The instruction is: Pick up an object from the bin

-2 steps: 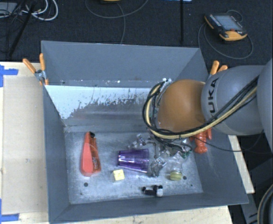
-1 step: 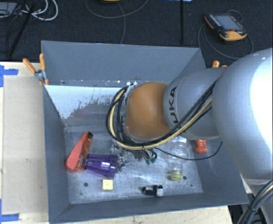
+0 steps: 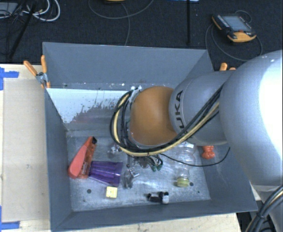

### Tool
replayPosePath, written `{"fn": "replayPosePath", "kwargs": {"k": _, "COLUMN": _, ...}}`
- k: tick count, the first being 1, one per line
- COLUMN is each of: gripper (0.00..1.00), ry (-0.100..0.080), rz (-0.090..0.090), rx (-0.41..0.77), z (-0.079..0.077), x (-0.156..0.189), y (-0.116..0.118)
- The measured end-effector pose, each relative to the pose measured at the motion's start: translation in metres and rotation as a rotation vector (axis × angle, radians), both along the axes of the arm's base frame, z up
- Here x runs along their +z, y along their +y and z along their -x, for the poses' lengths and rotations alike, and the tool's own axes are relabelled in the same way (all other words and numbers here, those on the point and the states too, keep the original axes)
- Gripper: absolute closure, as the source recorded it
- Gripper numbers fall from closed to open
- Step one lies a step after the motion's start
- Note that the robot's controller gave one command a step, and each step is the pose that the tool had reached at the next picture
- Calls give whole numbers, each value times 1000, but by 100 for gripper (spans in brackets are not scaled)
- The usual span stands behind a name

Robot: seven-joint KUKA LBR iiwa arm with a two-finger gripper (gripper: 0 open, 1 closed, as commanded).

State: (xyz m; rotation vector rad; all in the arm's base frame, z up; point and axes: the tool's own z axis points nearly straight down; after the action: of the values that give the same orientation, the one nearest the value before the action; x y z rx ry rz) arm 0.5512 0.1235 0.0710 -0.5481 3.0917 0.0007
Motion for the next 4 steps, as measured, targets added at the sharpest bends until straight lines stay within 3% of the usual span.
{"fn": "replayPosePath", "kwargs": {"k": 1, "gripper": 100, "ry": -4, "rz": 0, "rx": 1, "z": -1, "x": 2, "y": 0}}
{"fn": "replayPosePath", "kwargs": {"k": 2, "gripper": 100, "ry": -4, "rz": 1, "rx": 1, "z": -2, "x": 2, "y": -1}}
{"fn": "replayPosePath", "kwargs": {"k": 3, "gripper": 100, "ry": 10, "rz": 2, "rx": 3, "z": -6, "x": 43, "y": -3}}
{"fn": "replayPosePath", "kwargs": {"k": 4, "gripper": 100, "ry": 2, "rz": 1, "rx": -3, "z": 2, "x": 86, "y": 7}}
